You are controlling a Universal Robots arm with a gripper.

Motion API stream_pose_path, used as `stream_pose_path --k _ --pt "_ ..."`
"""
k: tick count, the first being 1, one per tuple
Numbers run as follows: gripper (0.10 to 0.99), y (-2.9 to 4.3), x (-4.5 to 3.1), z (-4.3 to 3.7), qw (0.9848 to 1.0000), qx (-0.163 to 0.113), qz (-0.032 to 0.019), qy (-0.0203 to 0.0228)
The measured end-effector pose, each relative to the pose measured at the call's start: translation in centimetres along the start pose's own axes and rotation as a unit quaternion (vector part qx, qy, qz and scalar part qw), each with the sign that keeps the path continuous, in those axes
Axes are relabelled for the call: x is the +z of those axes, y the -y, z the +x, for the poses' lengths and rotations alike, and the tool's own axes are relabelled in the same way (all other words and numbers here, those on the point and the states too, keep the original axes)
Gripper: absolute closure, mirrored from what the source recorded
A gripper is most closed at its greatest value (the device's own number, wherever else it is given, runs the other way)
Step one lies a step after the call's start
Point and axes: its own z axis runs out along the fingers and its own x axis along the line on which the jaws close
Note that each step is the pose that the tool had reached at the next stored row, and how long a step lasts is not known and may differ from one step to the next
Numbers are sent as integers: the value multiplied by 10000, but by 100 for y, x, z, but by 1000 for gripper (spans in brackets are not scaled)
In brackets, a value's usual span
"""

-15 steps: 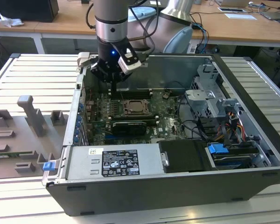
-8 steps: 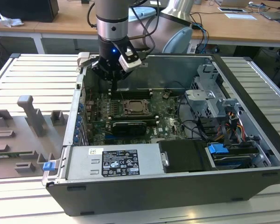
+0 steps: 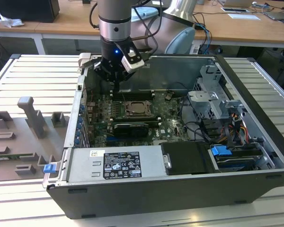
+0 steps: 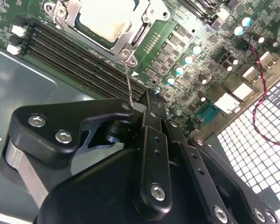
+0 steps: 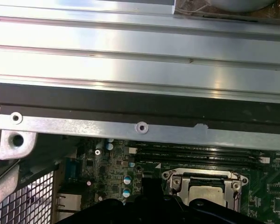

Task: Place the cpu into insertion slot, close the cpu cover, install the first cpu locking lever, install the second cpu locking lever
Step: 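Install the first cpu locking lever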

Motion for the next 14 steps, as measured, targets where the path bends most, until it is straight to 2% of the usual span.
stream_pose_path --k 14 --pt "980 8 12 -112 10000 0 2 -1"
